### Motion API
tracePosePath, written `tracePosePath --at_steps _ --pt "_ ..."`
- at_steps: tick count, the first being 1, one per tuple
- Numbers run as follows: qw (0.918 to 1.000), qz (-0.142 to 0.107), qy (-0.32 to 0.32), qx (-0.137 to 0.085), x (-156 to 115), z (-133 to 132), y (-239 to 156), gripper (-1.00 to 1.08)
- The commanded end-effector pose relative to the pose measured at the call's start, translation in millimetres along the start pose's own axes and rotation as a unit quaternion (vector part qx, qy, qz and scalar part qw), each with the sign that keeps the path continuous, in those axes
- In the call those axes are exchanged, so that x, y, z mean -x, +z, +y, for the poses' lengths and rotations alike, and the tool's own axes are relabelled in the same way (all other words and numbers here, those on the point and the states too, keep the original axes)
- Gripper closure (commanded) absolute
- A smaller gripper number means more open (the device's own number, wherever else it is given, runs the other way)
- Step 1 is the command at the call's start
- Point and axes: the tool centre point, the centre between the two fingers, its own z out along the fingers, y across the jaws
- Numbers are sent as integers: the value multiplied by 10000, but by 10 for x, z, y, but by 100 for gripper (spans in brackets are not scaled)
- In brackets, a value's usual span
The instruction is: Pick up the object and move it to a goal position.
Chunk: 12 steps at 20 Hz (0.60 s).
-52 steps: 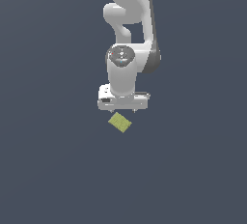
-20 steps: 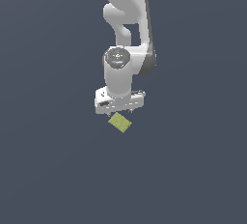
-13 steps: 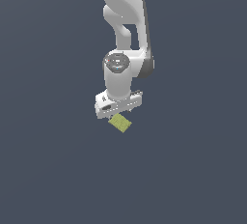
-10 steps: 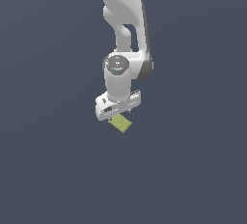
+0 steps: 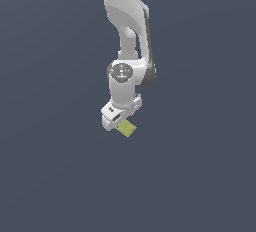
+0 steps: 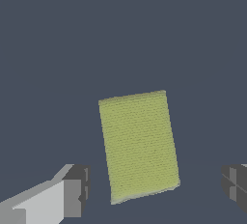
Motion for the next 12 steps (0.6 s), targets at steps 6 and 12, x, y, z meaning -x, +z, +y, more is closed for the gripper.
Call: tracePosePath --at_steps 6,12 --pt "9978 41 -664 13 19 -26 121 -92" --pt "9961 55 -882 16 26 -36 161 -92"
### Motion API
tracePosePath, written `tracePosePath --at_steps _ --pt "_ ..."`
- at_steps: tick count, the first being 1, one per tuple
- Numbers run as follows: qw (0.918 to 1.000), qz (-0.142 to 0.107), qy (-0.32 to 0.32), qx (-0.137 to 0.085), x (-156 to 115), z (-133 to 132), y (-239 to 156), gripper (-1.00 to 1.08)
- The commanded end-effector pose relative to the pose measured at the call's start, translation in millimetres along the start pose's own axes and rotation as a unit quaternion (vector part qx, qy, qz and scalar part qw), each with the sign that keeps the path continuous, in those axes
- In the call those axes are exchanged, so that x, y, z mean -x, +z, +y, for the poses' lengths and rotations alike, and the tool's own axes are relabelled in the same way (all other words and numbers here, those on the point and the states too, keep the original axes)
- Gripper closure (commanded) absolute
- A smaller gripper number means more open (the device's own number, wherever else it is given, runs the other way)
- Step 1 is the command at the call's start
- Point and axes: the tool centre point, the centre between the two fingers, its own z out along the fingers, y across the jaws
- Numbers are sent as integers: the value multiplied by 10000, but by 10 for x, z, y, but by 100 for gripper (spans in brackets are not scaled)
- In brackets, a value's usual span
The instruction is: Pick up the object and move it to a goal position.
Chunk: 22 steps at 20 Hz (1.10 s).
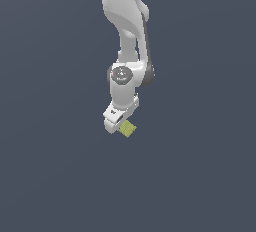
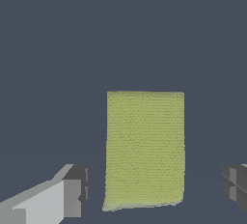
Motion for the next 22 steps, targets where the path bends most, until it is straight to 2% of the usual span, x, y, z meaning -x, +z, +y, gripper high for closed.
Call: tracePosePath --at_steps 1,7,15,21,22 --pt "10000 5 -58 3 0 -2 9 -92" --pt "10000 3 -42 1 1 -4 60 -92" --pt "10000 4 -58 2 8 -12 411 -92" --pt "10000 4 -62 2 3 -4 511 -92" --pt "10000 4 -62 2 3 -4 511 108"
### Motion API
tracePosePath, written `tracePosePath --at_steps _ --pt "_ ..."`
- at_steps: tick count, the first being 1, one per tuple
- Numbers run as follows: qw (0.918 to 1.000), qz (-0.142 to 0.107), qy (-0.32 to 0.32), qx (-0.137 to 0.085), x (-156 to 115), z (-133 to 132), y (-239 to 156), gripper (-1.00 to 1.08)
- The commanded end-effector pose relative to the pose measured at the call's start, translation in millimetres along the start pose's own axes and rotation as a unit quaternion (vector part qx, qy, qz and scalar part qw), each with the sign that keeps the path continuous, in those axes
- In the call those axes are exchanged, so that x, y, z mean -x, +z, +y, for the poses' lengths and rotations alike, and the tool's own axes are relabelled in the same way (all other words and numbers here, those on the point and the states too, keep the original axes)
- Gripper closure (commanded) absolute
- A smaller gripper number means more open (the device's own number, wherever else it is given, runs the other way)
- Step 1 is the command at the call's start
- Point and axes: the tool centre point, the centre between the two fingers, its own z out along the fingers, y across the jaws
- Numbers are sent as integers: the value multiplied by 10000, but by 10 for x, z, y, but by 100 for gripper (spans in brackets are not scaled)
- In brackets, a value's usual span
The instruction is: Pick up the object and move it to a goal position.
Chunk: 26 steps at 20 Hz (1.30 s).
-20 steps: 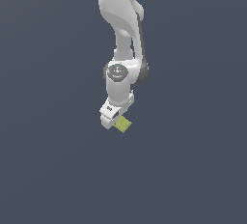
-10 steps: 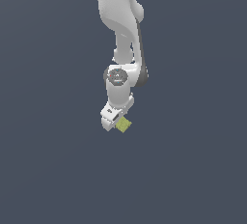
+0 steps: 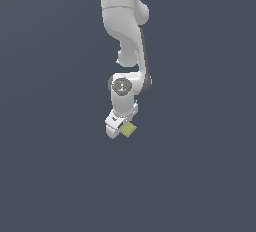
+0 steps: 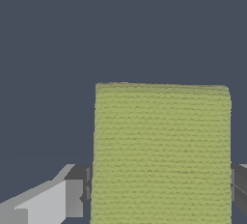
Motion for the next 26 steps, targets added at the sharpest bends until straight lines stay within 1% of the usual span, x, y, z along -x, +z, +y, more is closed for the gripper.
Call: tracePosePath --at_steps 1,11,15,20,26 --pt "10000 -2 -4 -7 -3 -7 18 108" --pt "10000 3 -2 7 -4 5 -3 108" --pt "10000 3 -2 7 -70 -14 -77 108" --pt "10000 3 -2 7 -266 -73 -302 108" --pt "10000 2 -6 1 -652 -184 -728 108"
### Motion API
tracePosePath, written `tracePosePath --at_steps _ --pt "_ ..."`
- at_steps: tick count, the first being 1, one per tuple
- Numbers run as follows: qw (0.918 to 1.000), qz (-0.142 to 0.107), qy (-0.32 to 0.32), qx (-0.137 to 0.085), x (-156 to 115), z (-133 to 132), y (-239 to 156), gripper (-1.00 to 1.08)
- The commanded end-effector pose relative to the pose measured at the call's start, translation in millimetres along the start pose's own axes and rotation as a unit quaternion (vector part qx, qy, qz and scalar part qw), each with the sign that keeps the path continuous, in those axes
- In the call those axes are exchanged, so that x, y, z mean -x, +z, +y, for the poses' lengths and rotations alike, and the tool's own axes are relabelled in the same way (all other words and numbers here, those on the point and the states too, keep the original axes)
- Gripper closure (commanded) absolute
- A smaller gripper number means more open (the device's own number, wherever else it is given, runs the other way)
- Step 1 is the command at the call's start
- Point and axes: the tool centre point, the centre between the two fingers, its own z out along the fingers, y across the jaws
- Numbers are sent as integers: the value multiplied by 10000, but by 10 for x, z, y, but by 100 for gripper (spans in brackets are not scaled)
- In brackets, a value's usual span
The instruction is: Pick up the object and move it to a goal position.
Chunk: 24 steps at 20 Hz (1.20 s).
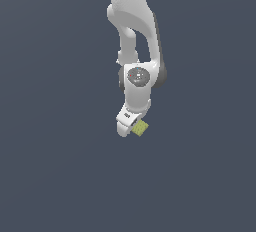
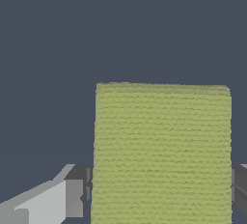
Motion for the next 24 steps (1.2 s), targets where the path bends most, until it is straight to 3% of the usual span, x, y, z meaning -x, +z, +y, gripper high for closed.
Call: tracePosePath --at_steps 1,13,24 --pt "10000 6 -4 5 -185 -51 -211 108" --pt "10000 6 -4 -1 -1024 -252 -1130 108" --pt "10000 5 -2 -4 -1305 -295 -1417 108"
